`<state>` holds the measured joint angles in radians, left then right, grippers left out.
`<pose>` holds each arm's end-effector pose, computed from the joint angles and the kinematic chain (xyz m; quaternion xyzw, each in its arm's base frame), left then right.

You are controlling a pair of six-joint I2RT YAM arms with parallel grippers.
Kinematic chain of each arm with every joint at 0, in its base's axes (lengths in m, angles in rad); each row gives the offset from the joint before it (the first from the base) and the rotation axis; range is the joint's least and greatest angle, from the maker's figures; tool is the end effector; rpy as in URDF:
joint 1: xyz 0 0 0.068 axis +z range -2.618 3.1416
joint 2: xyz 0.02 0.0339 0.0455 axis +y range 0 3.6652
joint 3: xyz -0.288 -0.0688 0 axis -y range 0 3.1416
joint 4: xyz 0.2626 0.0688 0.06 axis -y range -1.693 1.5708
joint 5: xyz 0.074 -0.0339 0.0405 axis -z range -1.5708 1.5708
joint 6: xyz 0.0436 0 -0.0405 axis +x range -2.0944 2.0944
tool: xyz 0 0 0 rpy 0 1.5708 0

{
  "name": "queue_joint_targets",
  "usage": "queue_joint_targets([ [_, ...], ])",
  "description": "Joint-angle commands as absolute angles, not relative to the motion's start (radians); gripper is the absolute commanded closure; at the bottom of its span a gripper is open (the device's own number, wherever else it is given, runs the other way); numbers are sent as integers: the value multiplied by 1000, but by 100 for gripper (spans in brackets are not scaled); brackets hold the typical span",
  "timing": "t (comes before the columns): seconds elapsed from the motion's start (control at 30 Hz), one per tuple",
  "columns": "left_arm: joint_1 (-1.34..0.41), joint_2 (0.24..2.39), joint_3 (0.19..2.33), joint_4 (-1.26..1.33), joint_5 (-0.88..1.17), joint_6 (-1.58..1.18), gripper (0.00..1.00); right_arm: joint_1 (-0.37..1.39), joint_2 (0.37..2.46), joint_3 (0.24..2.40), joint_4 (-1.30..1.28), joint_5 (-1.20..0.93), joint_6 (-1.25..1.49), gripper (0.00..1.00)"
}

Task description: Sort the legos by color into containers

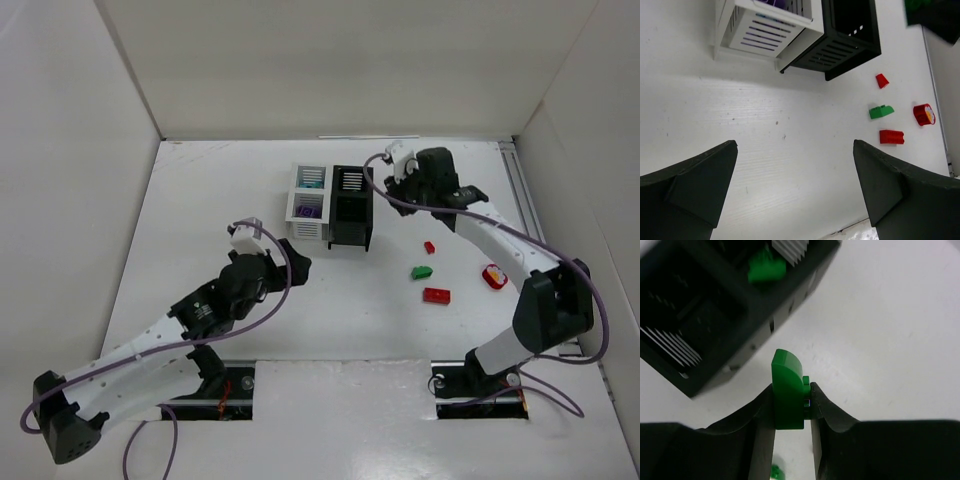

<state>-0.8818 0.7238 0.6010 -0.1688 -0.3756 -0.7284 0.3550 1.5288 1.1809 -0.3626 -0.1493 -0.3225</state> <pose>0.1280 -0.1302 0.2987 -0.0507 0.7945 -0.3189 0.5144 0.3391 0.1326 0.2917 -0.3305 0.8445 0.0745 0.4147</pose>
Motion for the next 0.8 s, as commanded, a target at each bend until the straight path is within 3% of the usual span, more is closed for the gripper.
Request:
queue_joint_targets([
  [0.0, -882, 729, 575, -163, -360, -781, 0, 402, 1535, 1314, -318, -164, -351, 88],
  [0.27, -882, 791, 566, -135, -348, -781, 0, 460, 1791, 1617, -388, -149, -390, 84],
  [0.4, -882, 811, 566, -114, -339, -781, 0, 471, 1862, 1725, -411, -149, -400, 66],
  [0.53, -882, 830, 578, -84, -313, -732, 0, 471, 1847, 1746, -434, -149, -410, 33],
  [0.67, -882, 885, 617, -17, -249, -663, 0, 471, 1729, 1675, -402, -149, -410, 21],
  [0.77, -893, 978, 673, 47, -190, -566, 0, 437, 1587, 1558, -393, -115, -379, 18],
])
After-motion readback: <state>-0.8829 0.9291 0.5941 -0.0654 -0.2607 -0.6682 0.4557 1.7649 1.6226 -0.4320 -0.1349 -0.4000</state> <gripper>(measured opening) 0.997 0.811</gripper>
